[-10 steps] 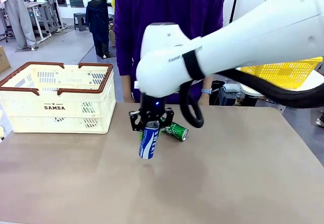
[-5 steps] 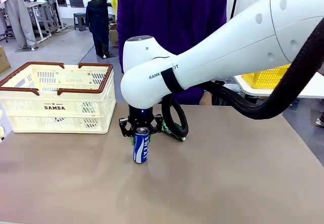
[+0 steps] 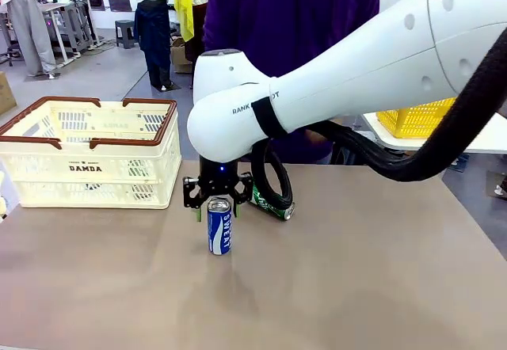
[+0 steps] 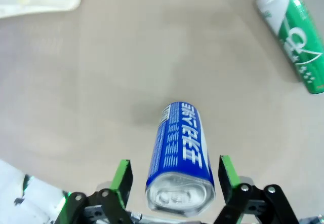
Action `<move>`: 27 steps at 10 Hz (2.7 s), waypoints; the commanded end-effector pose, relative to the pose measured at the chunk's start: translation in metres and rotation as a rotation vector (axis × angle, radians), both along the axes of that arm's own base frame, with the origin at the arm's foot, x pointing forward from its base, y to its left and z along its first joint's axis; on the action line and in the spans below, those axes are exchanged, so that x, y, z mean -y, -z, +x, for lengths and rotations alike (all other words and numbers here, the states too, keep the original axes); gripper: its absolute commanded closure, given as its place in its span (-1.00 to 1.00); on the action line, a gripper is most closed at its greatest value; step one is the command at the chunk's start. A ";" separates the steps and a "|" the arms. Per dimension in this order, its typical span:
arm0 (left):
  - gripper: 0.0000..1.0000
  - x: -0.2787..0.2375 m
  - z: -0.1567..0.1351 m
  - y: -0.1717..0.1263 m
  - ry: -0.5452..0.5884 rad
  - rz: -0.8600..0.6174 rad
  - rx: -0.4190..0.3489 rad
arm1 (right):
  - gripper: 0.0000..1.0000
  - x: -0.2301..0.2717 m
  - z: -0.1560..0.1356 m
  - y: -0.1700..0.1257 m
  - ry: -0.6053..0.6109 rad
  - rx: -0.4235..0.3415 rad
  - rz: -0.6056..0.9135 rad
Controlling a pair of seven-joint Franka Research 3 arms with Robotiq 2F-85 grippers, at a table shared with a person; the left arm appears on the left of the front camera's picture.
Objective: Place the drinks into the Shopping basket.
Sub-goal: Pick up one drink and place it into the Shopping basket.
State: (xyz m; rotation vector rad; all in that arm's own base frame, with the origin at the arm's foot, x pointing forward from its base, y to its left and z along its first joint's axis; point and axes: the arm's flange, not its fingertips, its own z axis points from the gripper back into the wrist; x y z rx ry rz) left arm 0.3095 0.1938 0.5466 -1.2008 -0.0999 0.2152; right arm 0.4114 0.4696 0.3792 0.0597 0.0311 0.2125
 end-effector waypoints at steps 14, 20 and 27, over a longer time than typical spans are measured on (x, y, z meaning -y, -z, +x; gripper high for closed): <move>-1.00 0.001 -0.001 -0.003 -0.007 -0.016 -0.008 | -1.00 0.577 -0.061 -0.073 0.141 0.043 1.271; -1.00 0.001 -0.001 -0.003 -0.007 -0.016 -0.008 | -1.00 0.592 -0.085 -0.090 0.195 -0.047 1.248; -1.00 0.192 -0.014 -0.066 0.057 0.438 -0.053 | -1.00 0.592 -0.085 -0.090 0.195 -0.047 1.248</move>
